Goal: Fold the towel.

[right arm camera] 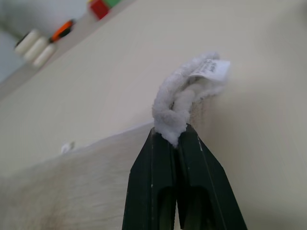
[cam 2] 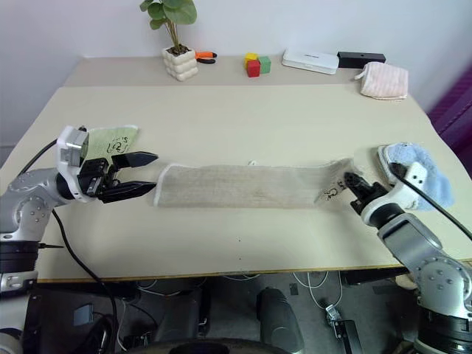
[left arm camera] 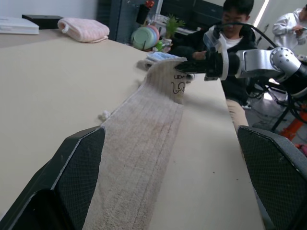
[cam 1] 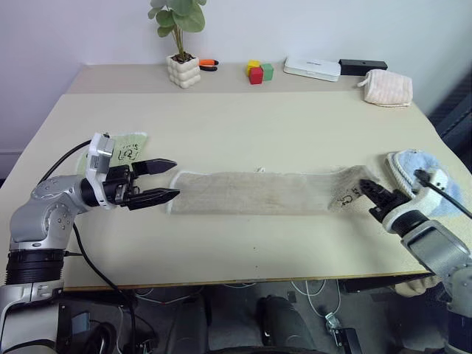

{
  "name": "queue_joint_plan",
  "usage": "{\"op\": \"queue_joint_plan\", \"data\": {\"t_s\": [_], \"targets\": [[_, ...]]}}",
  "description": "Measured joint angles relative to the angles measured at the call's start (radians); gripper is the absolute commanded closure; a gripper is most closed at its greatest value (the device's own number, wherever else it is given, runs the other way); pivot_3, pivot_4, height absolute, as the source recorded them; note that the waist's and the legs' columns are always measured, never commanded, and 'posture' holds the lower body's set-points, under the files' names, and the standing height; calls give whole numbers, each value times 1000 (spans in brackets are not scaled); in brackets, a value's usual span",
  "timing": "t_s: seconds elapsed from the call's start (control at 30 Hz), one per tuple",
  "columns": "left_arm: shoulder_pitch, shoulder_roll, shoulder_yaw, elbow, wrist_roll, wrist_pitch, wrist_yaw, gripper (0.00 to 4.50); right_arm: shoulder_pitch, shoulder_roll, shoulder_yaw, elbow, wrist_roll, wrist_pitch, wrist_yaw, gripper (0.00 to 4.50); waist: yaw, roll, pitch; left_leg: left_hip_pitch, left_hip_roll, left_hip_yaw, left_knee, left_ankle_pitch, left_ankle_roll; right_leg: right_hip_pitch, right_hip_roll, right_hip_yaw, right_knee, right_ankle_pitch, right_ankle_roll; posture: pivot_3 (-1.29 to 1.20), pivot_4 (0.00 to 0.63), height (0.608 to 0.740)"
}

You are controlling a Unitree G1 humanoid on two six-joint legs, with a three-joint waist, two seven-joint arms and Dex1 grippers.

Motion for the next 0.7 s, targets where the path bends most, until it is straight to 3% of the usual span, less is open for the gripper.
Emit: {"op": "queue_joint_plan", "data": {"t_s": [0.4,0.7], "targets": [[10,0,8,-21,-1,-5,22,0,-105,-73,315,-165,-323,11,297,4467,2,0,0,-1,0,0,0,0,0,-1,0,0,0,0,0,0,150,740],[38,-1,21,-53,-3,-5,42,0,-177,-21,482,-174,-490,17,405,4467,3,0,0,-1,0,0,1,0,0,-1,0,-1,0,0,0,0,150,740]]}}
